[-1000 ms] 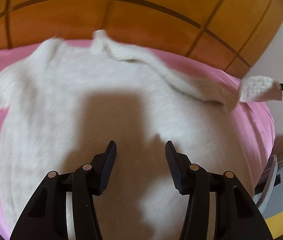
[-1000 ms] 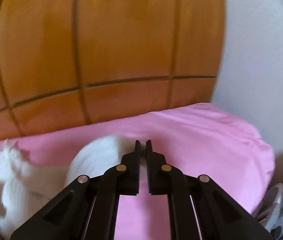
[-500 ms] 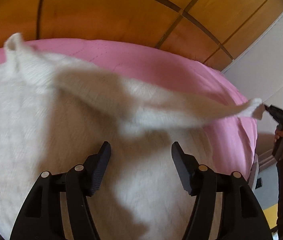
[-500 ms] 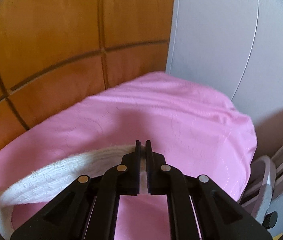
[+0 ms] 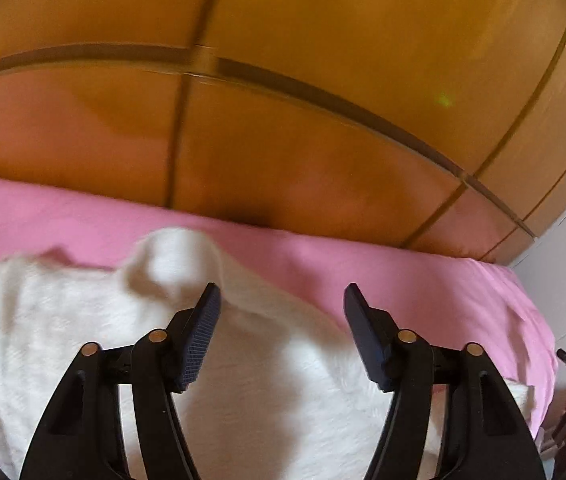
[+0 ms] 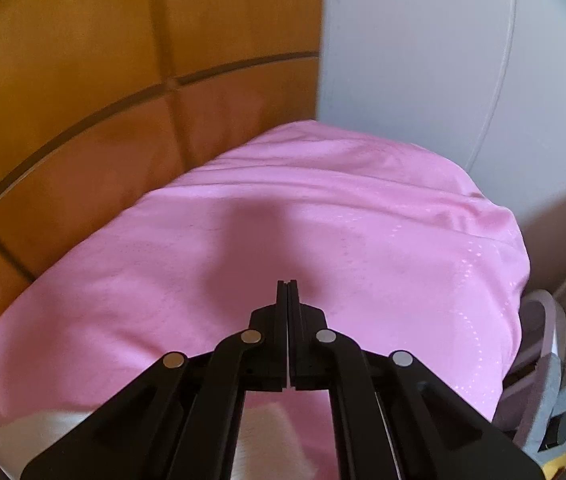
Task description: Fold small clothes
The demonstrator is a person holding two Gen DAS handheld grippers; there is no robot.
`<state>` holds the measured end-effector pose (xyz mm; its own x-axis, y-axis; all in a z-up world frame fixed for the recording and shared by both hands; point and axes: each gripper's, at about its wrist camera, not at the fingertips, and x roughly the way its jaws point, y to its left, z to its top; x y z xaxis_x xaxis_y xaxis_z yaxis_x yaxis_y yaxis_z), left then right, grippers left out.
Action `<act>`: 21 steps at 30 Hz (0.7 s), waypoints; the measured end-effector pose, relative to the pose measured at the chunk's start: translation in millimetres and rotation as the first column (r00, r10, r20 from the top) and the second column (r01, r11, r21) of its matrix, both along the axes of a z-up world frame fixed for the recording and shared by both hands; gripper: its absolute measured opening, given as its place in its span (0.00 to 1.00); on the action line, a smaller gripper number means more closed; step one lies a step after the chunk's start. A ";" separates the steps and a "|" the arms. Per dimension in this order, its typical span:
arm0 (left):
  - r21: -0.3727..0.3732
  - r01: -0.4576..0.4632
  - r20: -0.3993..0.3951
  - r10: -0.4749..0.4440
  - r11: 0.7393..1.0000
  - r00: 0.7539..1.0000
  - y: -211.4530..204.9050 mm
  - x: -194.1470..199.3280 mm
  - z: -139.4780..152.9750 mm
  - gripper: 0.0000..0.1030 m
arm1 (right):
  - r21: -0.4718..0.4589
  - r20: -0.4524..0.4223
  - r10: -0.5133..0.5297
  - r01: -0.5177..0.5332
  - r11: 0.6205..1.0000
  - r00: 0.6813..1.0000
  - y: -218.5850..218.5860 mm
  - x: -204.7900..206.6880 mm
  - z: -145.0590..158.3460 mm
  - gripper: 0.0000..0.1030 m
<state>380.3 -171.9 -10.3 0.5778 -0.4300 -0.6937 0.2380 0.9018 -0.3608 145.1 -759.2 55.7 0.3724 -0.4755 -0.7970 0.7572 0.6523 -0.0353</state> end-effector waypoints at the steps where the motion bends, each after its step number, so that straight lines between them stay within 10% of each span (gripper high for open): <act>1: 0.007 0.000 -0.007 0.000 1.000 1.000 8.2 -6.2 -3.9 0.66 | 0.003 0.014 0.041 -0.041 0.999 0.999 10.1 -1.4 2.3 0.04; 7: 0.064 0.028 -0.035 -0.026 0.998 0.999 40.9 -66.0 -23.2 0.66 | 0.061 0.042 0.418 -0.420 0.905 0.907 127.9 -8.5 -2.1 0.39; 14: 0.137 0.018 -0.012 -0.016 0.990 1.000 74.7 -140.4 -41.2 0.66 | -0.023 -0.096 0.751 -0.756 0.654 0.653 301.3 -20.7 -52.7 0.56; 17: 0.182 -0.008 -0.001 0.008 0.983 1.000 92.9 -163.7 -51.7 0.66 | -0.066 -0.178 0.751 -0.770 0.635 0.635 324.4 -12.5 -79.9 0.52; 21: 0.176 -0.029 0.009 0.028 0.984 1.000 107.2 -172.9 -64.4 0.70 | -0.058 -0.124 0.701 -0.710 0.702 0.703 316.9 7.1 -95.5 0.33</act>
<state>207.5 -64.7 -74.6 0.5929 -0.2847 -0.7532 0.2132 0.9575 -0.1941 152.2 -442.3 -39.8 0.5628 -0.1753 -0.8078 0.0672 0.9837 -0.1667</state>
